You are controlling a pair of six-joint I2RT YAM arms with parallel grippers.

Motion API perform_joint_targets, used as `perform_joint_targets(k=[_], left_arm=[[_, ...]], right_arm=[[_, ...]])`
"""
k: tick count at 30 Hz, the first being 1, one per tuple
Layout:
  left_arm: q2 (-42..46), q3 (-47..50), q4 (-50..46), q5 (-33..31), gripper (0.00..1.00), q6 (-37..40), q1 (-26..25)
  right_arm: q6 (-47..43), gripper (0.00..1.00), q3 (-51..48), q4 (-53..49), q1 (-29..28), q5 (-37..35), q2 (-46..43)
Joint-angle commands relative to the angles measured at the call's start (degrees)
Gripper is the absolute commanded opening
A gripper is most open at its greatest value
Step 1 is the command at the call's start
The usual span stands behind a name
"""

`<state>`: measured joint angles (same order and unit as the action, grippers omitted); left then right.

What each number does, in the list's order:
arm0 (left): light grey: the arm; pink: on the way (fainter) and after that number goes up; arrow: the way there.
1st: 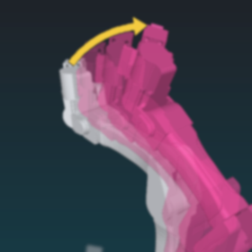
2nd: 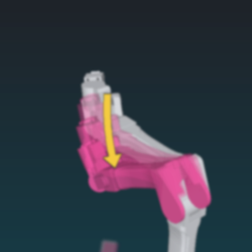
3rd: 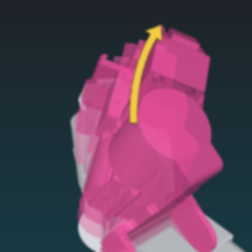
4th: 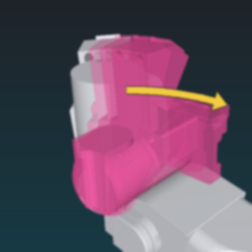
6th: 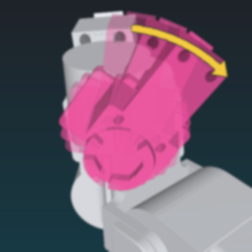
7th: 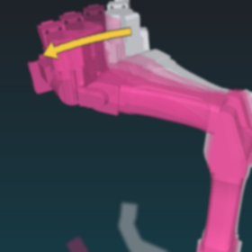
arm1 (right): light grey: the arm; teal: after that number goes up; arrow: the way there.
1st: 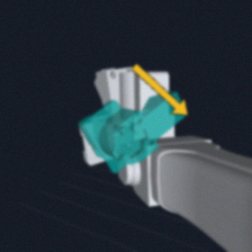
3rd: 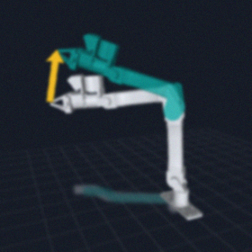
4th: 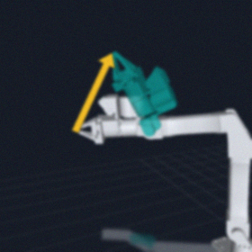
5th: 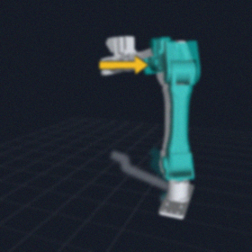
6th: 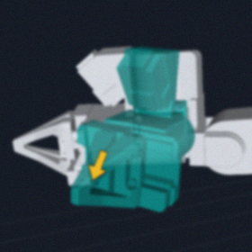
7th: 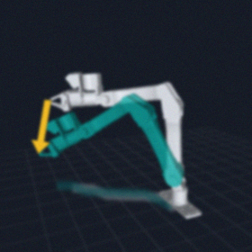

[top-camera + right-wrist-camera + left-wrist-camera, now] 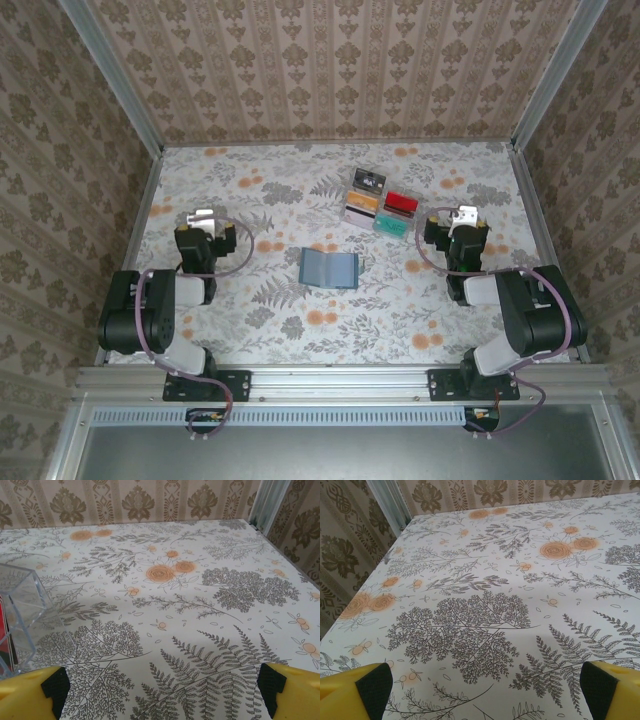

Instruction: Take the credit cards out of the card holder

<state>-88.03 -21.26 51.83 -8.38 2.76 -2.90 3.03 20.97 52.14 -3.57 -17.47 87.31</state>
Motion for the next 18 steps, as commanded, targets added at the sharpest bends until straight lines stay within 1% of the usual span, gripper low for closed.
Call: perform_joint_targets(k=[1,18], left_arm=[[-0.11,-1.16,-1.08,-0.46,1.0,-0.83,0.35],[-0.15,-1.38,-1.38,-0.3,1.0,-0.82,0.37]], right_arm=[[0.84,1.0,1.14,-0.55,0.24,0.78,0.51],[0.77,1.0,0.84,-0.11,0.23,0.84,0.32]])
